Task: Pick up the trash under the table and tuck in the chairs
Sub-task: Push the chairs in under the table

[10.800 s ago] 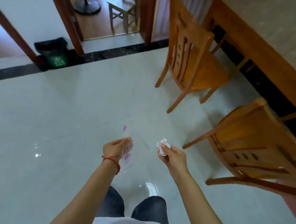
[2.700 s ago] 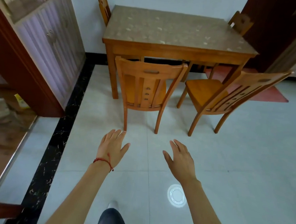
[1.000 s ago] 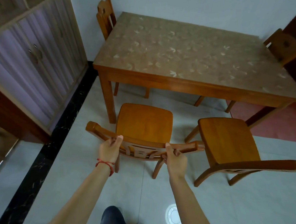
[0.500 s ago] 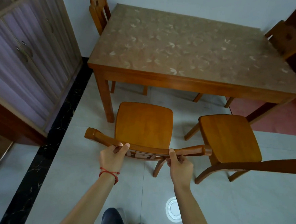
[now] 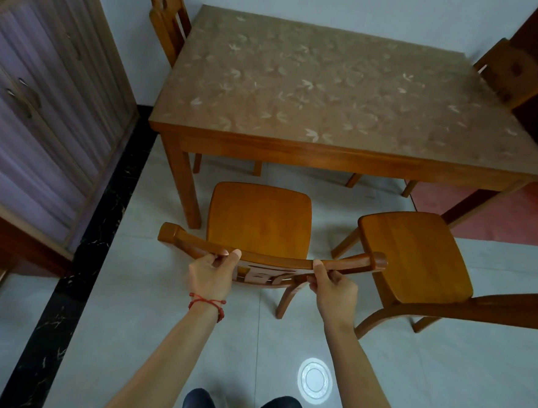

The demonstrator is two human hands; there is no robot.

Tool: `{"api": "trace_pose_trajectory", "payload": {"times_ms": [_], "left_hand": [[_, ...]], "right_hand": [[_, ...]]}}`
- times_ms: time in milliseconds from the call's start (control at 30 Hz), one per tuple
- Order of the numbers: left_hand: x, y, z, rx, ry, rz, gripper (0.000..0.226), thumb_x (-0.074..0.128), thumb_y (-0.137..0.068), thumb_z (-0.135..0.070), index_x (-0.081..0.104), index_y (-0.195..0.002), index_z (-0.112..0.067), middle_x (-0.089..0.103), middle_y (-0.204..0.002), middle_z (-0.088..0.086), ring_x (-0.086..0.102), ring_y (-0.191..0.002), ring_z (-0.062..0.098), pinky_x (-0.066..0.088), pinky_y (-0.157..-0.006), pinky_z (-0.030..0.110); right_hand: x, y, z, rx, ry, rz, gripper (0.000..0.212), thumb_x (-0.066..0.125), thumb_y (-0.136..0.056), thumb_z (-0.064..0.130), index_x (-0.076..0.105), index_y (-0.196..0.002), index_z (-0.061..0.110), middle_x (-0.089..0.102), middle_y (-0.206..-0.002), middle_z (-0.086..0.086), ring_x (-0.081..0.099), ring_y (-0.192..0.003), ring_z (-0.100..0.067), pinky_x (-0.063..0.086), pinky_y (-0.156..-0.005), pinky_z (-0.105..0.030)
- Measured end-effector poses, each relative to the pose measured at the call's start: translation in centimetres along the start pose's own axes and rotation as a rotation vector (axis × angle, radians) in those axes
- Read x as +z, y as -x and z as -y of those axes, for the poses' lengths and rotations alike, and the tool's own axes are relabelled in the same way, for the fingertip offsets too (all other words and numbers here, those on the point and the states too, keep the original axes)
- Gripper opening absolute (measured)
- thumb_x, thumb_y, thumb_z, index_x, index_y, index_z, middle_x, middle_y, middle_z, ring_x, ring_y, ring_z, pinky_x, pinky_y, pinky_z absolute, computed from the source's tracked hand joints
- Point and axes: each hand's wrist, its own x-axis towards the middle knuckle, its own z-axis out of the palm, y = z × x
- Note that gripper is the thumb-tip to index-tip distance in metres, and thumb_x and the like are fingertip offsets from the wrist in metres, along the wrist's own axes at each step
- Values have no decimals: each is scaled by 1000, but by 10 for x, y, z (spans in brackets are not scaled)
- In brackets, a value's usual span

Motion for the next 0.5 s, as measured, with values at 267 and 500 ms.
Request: {"api": "trace_pose_trajectory", "payload": {"times_ms": [267,500], "left_hand": [[18,-31,-19,12,28,26,24,67,-78,-33,65,-71,-10,68,-75,12,66,-82,27,44,-73,29],[42,-70,-47,30,25,33,32,65,-79,-35,67,-77,-3,69,-79,14,65,-83,28,42,-72,27]], "right_hand": [[14,-37,16,6,11,-1,28,57,-89,25,57,-61,21,67,-69,-8,65,-66,-19,55,-75,-39],[29,-87,35,-16,50,21,32,58,-87,29,66,-69,4,70,-73,-19,68,-71,-29,56,-75,-45]]}}
